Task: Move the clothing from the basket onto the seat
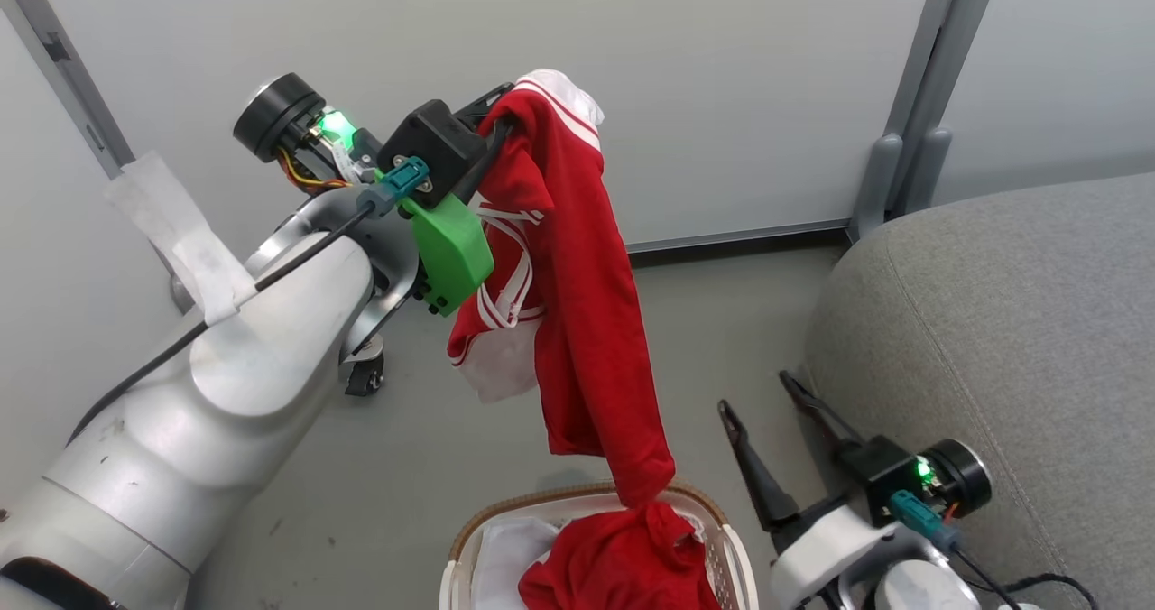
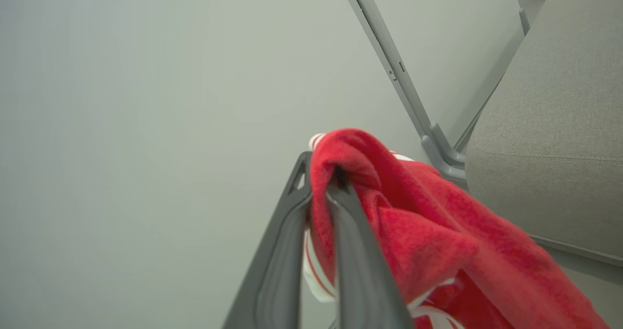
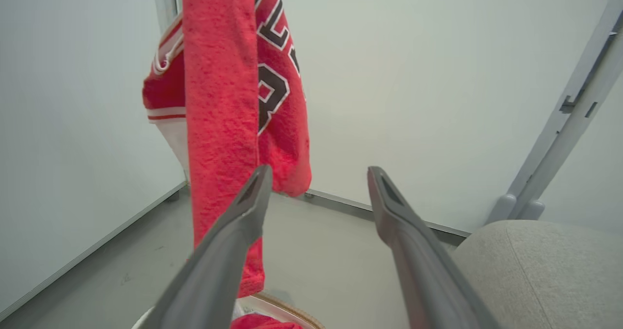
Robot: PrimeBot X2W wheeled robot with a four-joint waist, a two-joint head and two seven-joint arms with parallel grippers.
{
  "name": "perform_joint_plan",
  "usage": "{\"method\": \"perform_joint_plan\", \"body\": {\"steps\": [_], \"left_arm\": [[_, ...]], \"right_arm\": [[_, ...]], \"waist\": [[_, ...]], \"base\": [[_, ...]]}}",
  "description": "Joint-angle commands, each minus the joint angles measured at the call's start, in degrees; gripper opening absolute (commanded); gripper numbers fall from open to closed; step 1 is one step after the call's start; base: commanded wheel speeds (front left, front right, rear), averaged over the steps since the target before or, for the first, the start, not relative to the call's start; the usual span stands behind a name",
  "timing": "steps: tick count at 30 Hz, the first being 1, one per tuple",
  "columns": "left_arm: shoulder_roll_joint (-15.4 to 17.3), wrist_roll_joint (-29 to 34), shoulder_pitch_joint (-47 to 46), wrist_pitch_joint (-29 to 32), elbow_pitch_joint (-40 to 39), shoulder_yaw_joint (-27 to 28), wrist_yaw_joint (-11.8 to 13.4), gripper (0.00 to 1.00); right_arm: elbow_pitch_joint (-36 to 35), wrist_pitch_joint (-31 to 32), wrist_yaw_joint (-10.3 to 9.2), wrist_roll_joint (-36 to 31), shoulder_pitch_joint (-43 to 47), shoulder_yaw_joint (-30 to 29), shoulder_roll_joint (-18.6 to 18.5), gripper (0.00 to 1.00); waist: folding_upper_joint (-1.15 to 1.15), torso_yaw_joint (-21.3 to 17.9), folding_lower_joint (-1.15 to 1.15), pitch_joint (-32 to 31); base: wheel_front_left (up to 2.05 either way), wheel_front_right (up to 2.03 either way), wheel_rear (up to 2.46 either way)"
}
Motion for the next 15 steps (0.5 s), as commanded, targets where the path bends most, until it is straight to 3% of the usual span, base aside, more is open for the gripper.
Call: {"method": "perform_joint_plan", "body": {"steps": [1,8,15], "left_arm": [[-0.2,-0.5,-1.1,-0.3,-0.3,-0.2,0.0,0.0],[-1.4,-0.9,-1.8,-0.7,-1.1,-1.2,-0.1,0.0],[-3.2,-1.0,-2.7,-1.3,-2.1,-2.6,-0.1,0.0]], "right_arm": [[0.9,-0.1,-0.04,-0.1,-1.4,1.5,-0.2,1.0],[8.5,-0.1,-0.05,-3.1,-10.8,8.0,-0.2,1.0],[16.1,-0.1,-0.05,-1.9,-18.5,11.1,-0.2,1.0]], "waist": [[0.0,0.2,0.0,0.0],[0.0,1.2,0.0,0.3],[0.0,2.7,0.0,0.7]], "base": [[0.0,0.0,0.0],[0.0,0.0,0.0],[0.0,0.0,0.0]]}}
